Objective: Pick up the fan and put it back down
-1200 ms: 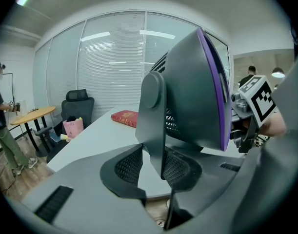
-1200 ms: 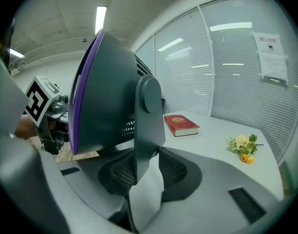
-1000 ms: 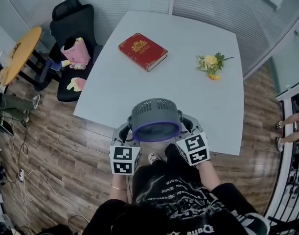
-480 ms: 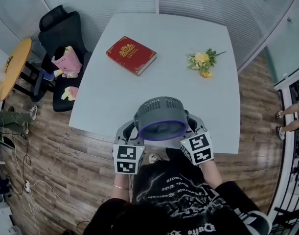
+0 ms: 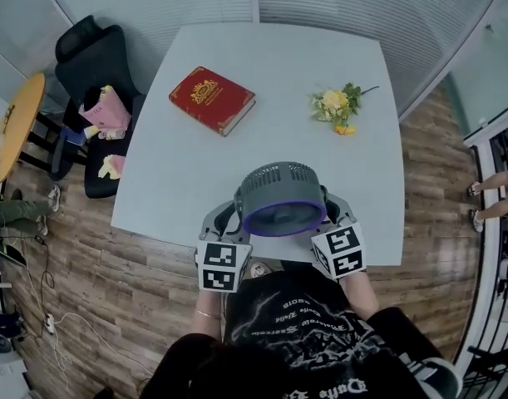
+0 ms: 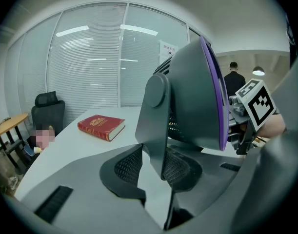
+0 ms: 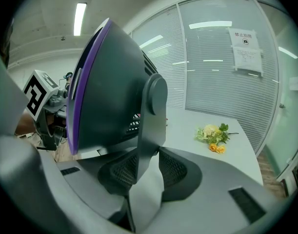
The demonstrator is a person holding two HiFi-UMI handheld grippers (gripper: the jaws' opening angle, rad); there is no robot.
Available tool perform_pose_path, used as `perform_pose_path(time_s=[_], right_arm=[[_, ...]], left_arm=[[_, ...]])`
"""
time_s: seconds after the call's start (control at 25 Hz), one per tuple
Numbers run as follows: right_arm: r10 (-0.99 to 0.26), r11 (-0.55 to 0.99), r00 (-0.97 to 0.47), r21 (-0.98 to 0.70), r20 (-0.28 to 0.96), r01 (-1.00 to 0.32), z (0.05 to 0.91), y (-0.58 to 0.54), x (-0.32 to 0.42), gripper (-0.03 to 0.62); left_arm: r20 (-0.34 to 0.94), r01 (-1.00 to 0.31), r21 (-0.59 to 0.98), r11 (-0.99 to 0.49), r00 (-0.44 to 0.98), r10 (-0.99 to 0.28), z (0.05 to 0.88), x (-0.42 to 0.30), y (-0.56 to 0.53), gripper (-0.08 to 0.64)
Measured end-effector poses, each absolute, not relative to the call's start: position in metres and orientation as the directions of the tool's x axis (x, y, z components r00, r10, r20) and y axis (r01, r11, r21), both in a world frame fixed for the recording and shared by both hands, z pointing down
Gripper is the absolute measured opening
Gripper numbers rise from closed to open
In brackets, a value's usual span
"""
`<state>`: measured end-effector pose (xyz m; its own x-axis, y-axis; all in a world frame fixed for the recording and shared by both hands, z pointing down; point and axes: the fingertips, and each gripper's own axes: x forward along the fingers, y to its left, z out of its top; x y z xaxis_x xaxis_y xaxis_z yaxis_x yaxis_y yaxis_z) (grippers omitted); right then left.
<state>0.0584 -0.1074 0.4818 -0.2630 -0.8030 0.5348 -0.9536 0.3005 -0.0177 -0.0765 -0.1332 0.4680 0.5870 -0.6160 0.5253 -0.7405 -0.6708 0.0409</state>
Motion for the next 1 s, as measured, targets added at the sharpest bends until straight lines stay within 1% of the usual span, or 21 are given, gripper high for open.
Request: perform_pose_path(time_s=[0.32,1.0], right_arm=[[-0.803,0.272,-0.247,-0.036,0.542,-0.962,0.488,-0.125,0.087,0.114],[-0.809,0.245,-0.236,-0.056,0.539,-0.968,0.506,-0.188,0.142,0.114]], left_arm=[[0.546,-0.720,0.047,-0.693,0.599,-0.585,0.477,-0.048,-0.155,0.107],[0.571,-0.714,0.043,-0.699,0.591,-0.569,0.498,0.008,-0.222,0.107]])
